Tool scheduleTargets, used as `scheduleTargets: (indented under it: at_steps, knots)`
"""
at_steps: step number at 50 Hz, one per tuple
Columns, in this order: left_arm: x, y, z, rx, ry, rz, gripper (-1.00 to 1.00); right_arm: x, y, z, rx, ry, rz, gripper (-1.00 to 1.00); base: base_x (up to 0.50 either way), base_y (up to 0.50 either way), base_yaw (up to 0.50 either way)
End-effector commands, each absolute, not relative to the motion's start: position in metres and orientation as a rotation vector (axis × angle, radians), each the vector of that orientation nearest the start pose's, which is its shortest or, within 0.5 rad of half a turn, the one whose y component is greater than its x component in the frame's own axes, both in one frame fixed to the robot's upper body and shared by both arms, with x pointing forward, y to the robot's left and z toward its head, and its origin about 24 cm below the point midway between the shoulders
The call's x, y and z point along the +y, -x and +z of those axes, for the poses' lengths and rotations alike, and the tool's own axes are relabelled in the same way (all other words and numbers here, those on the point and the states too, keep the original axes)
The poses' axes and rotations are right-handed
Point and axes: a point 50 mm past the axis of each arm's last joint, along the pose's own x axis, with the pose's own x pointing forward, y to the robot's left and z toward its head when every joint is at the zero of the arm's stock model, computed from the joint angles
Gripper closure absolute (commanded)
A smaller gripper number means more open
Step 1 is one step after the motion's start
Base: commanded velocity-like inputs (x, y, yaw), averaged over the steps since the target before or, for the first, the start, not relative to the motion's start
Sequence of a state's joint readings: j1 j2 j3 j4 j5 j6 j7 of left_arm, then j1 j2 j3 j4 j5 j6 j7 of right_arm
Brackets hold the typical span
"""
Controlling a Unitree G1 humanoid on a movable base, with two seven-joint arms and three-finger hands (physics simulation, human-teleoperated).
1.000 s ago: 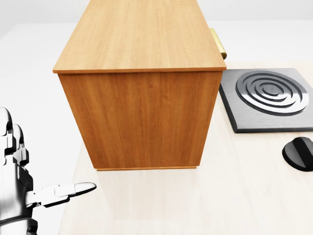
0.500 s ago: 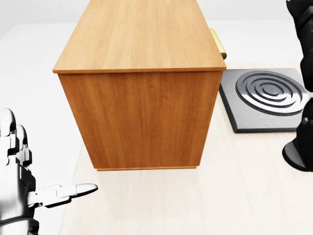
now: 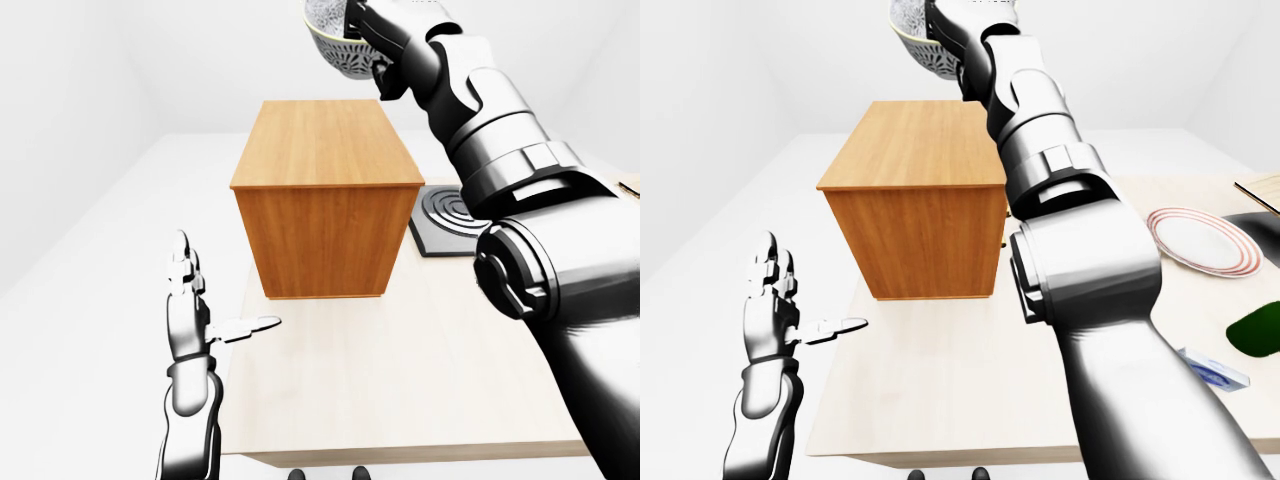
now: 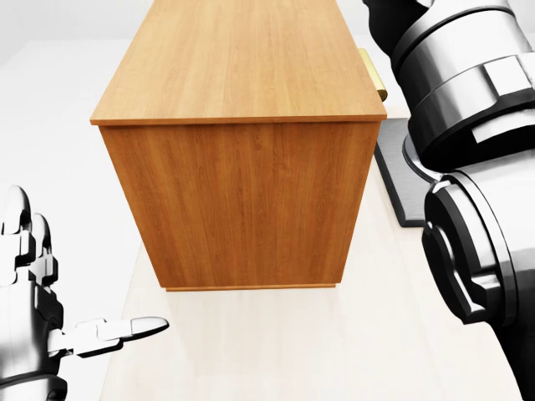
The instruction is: Put the bowl on the top of the cabinet.
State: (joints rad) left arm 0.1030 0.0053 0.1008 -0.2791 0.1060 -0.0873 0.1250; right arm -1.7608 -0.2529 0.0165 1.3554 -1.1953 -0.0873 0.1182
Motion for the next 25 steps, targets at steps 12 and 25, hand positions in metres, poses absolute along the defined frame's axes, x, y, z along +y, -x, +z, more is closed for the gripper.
scheduleTargets:
  at_steps: [12, 25]
  knots:
    - [0.185, -0.229, 0.085, -0.239, -0.120, 0.243, -1.00, -0.064, -0.417, 0.350, -0.415, 1.544, 0.045, 1.00, 0.00, 0.00, 0.00]
    - [0.184, -0.227, 0.088, -0.253, -0.119, 0.239, -1.00, -0.063, -0.419, 0.341, -0.396, 1.559, 0.064, 1.00, 0.00, 0.00, 0.00]
